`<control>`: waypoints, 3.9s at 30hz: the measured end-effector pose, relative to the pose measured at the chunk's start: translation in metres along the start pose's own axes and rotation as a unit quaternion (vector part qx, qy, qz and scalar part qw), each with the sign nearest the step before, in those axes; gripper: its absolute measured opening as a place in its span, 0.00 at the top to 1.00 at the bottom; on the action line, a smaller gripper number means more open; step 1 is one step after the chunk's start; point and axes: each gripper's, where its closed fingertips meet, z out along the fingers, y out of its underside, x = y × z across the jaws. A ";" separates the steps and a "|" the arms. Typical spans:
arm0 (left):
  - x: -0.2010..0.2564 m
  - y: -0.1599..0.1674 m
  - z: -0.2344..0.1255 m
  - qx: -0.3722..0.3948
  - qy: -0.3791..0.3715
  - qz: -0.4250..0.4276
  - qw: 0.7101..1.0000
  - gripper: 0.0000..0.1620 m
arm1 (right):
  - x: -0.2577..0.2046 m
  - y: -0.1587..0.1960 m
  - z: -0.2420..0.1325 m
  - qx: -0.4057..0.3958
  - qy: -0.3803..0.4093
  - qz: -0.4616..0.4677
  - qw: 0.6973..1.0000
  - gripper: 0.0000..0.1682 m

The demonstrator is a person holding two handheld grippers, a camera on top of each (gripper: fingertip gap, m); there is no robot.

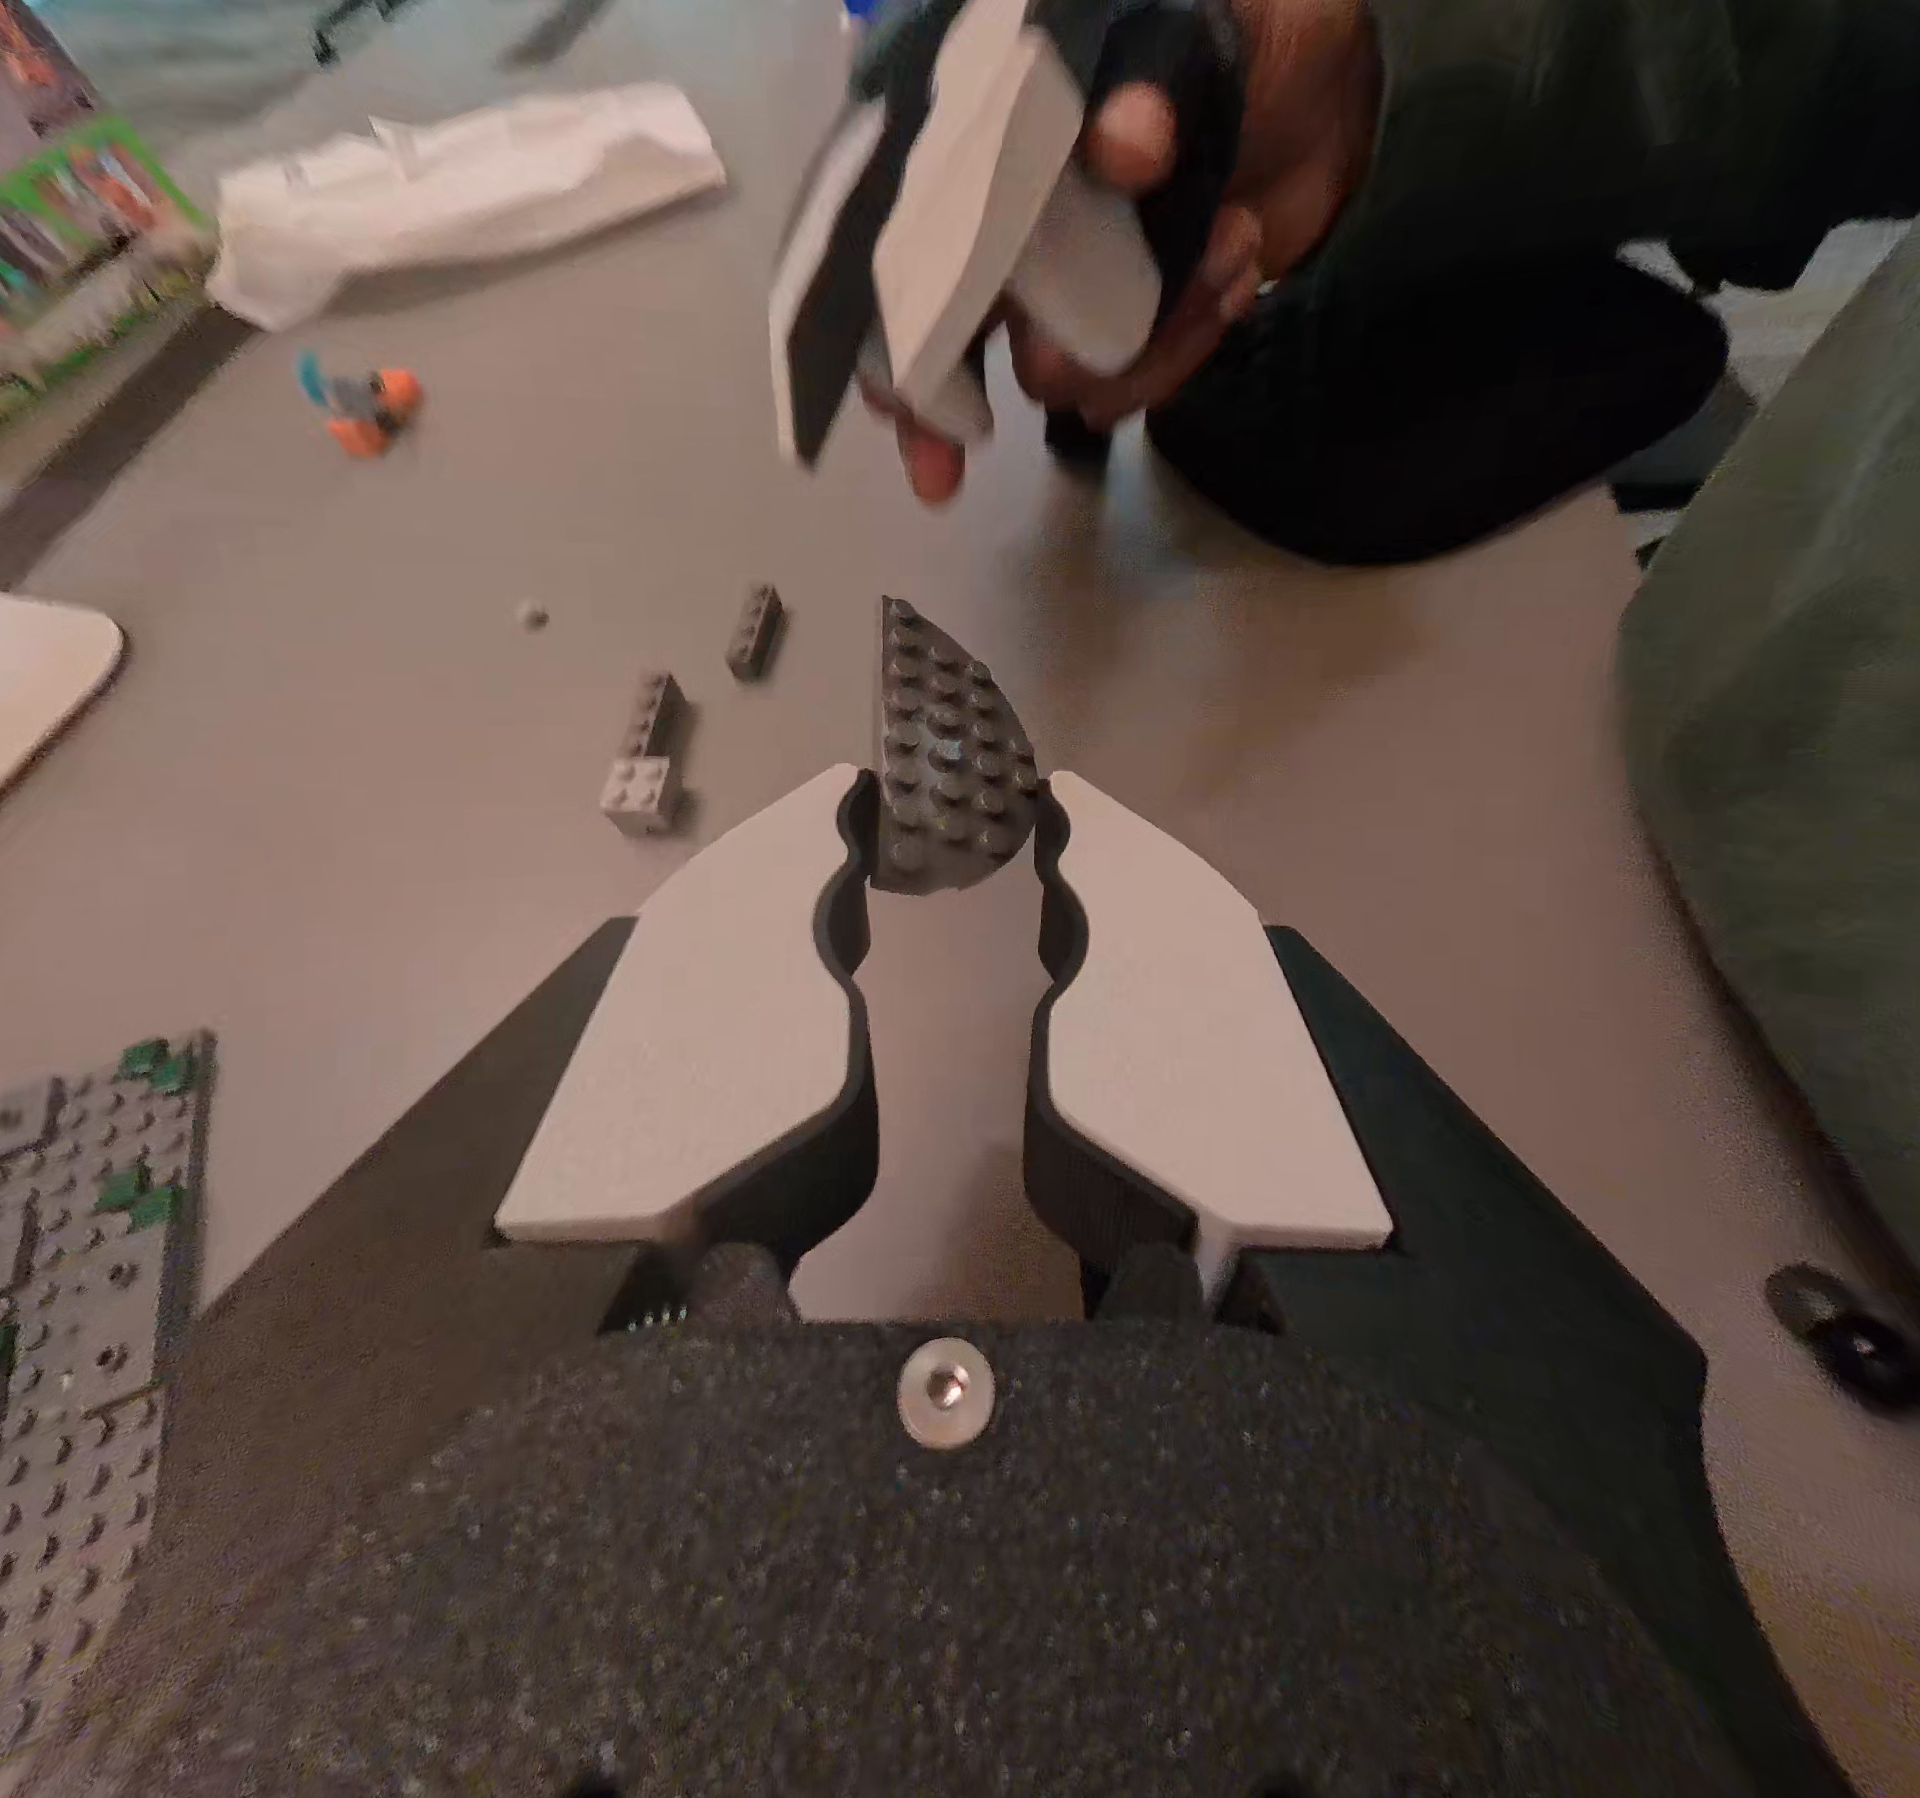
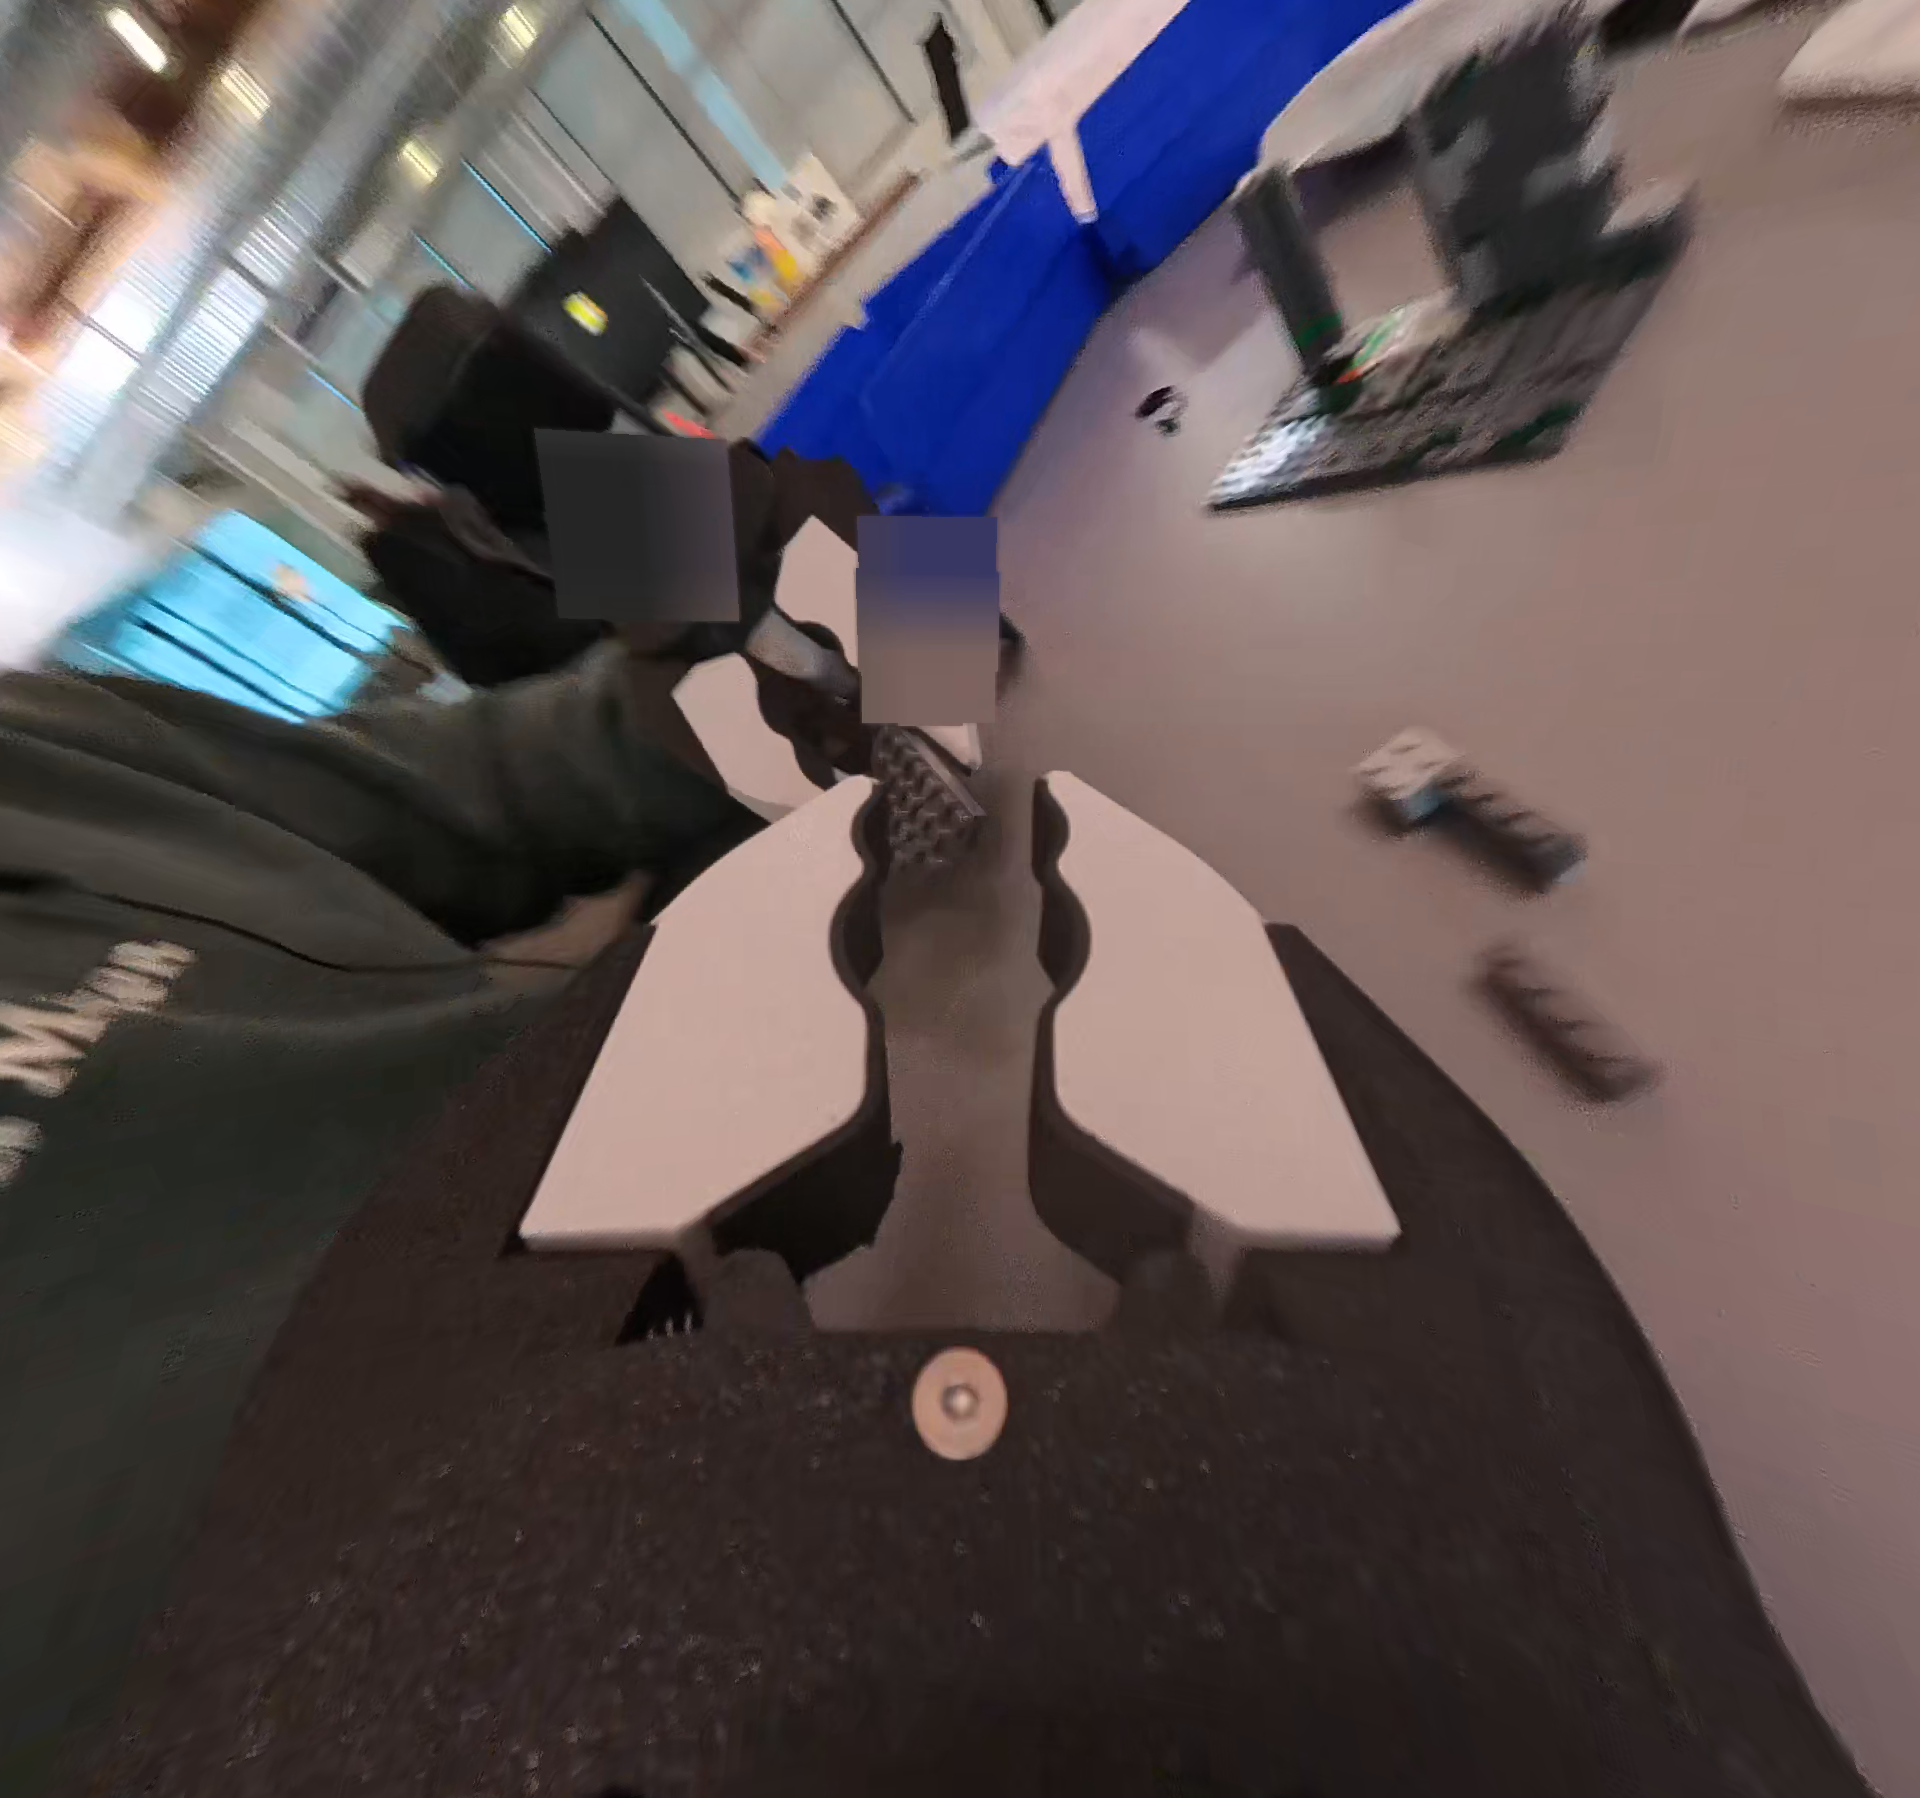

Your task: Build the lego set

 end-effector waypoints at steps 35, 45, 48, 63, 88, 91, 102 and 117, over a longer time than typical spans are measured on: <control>-0.057 0.039 0.023 -0.077 -0.041 -0.038 0.995 0.82 | 0.104 0.023 0.005 -0.297 0.139 -0.376 0.867 0.88; -0.058 0.036 0.012 -0.047 -0.062 -0.026 0.997 0.86 | 0.117 0.031 0.026 -0.348 0.111 -0.368 0.855 0.95; -0.059 0.038 0.012 -0.045 -0.064 -0.021 0.997 0.86 | 0.116 0.031 0.026 -0.354 0.107 -0.358 0.857 0.95; -0.056 0.037 0.008 -0.036 -0.071 -0.008 0.997 0.88 | 0.141 0.010 0.019 -0.372 0.106 -0.342 0.856 0.95; -0.056 0.030 0.010 -0.013 -0.079 -0.017 0.997 0.91 | 0.114 0.034 -0.036 -0.265 0.146 -0.310 0.901 0.89; -0.056 0.030 0.010 -0.014 -0.082 -0.016 0.996 0.91 | 0.115 0.035 -0.034 -0.264 0.145 -0.312 0.901 0.89; -0.057 0.031 0.011 -0.016 -0.083 -0.018 0.996 0.92 | 0.114 0.037 -0.028 -0.258 0.143 -0.312 0.903 0.90; -0.055 0.032 0.011 -0.019 -0.077 -0.016 0.997 0.93 | 0.099 0.046 -0.010 -0.301 0.118 -0.340 0.883 0.95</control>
